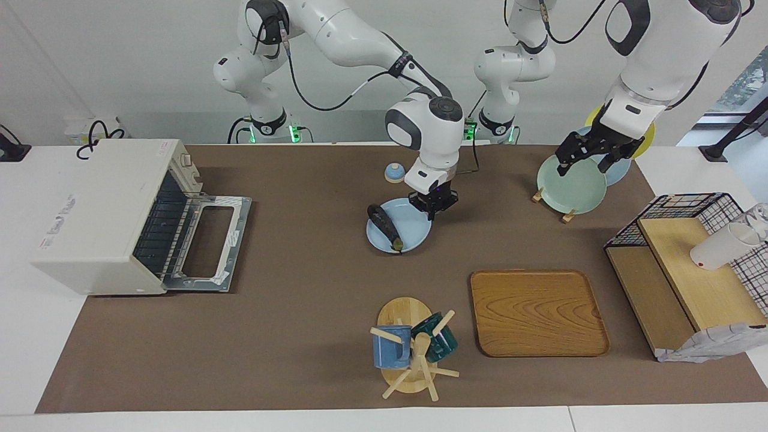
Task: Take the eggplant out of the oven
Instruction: 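Lower the eggplant onto the blue plate and open the right gripper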
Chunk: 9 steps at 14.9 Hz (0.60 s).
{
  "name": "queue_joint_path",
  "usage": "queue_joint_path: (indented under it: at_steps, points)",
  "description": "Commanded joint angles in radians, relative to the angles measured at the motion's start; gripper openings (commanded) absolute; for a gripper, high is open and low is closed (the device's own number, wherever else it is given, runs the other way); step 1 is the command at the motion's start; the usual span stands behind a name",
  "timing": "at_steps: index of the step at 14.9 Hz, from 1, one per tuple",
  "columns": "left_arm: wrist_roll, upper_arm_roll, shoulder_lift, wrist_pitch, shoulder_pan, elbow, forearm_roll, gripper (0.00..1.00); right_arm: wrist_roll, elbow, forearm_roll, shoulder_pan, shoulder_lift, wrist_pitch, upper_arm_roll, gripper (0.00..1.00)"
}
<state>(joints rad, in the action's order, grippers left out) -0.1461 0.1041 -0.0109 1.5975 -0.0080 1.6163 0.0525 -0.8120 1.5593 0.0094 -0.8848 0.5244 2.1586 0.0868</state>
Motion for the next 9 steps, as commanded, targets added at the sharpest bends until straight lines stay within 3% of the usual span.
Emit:
queue_joint_path:
  at_steps: [1,4,5,7,9]
  points:
    - [0.014,0.006,-0.014,0.024,0.014,0.02,0.006,1.0,0.005,-0.028,0.011,0.018,-0.029,-0.078,0.008,0.33]
    - [0.014,0.006,-0.012,0.03,0.014,0.02,0.006,1.0,0.163,-0.028,0.012,0.154,-0.142,-0.231,0.01,0.34]
    - [0.013,0.006,-0.009,0.032,0.013,0.02,0.006,1.0,0.204,-0.015,0.012,0.203,-0.177,-0.28,0.01,0.28]
    - [0.004,0.008,-0.001,0.033,0.005,0.022,0.006,1.0,0.224,0.086,0.012,0.266,-0.223,-0.318,0.011,0.05]
    - [-0.013,0.011,0.005,0.035,-0.009,0.03,0.009,1.0,0.267,0.248,-0.015,0.322,-0.282,-0.265,0.013,0.0]
